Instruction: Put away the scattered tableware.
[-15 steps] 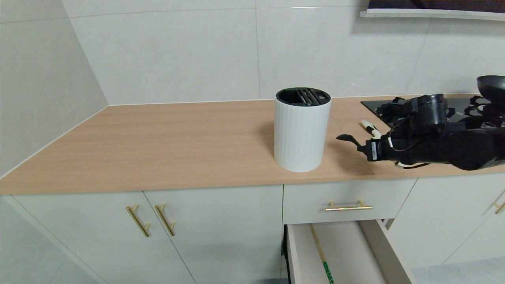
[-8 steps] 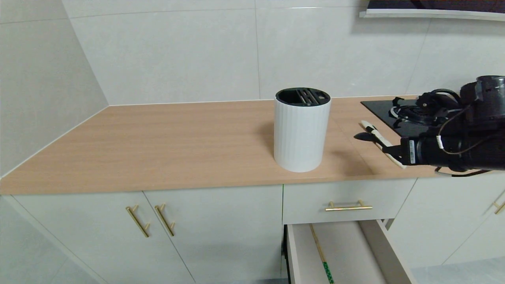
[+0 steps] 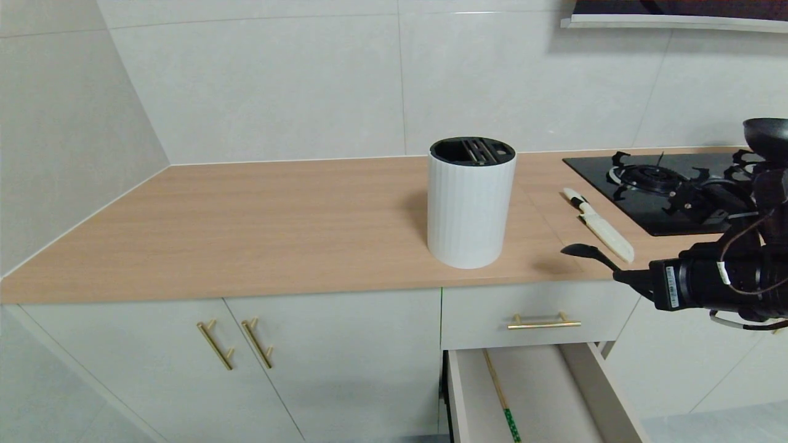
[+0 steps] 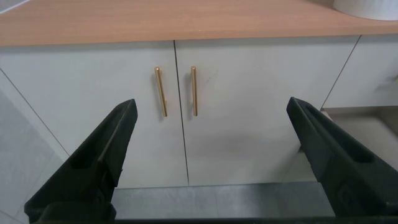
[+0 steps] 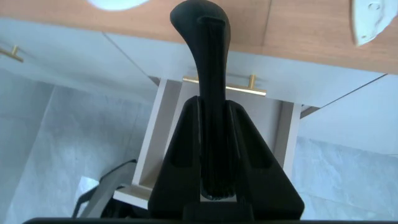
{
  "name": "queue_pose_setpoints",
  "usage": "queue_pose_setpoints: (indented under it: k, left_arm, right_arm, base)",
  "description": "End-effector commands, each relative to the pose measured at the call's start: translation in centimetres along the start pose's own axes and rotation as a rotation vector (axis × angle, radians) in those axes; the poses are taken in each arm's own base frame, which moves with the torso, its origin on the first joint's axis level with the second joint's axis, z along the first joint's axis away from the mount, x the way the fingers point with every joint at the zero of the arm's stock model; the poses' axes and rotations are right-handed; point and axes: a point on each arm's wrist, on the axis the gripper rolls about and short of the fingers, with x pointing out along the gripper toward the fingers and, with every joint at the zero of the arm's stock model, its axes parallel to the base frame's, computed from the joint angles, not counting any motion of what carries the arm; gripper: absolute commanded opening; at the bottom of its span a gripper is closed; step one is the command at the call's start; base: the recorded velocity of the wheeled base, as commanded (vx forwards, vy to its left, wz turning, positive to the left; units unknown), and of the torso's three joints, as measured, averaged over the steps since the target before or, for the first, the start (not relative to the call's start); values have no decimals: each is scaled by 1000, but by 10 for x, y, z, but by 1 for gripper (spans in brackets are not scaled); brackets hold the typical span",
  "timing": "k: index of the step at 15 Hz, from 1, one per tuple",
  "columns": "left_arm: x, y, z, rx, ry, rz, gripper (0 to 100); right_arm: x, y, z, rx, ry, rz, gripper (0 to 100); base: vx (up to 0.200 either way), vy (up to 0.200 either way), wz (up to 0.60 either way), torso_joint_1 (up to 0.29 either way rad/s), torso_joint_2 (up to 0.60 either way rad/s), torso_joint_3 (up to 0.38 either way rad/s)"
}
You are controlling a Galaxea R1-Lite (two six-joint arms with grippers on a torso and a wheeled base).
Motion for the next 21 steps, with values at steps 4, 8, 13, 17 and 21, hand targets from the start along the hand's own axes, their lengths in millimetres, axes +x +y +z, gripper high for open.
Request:
queue_pose_setpoints:
  k: [4, 8, 13, 17, 21]
  left_arm:
    - [0, 0, 0, 0, 1, 1, 100]
    - [0, 0, 0, 0, 1, 1, 100]
    - [0, 0, 0, 0, 1, 1, 100]
    - [0, 0, 0, 0, 1, 1, 100]
    - [0, 0, 0, 0, 1, 1, 100]
  right_arm:
    - [1, 1, -6, -2, 20, 1, 0]
    - [8, 0, -8, 0, 43, -2, 0]
    - [15, -1, -12, 2, 72, -5, 0]
    - [24, -2, -17, -27, 105, -5, 0]
    - [27, -3, -19, -25, 121, -5, 0]
  base:
    - [0, 0, 0, 0, 0, 0]
    - [0, 0, 0, -80, 174, 99]
    - [0, 0, 0, -195, 465, 268]
    - [0, 0, 0, -190, 481, 283]
    - [0, 0, 0, -173, 460, 292]
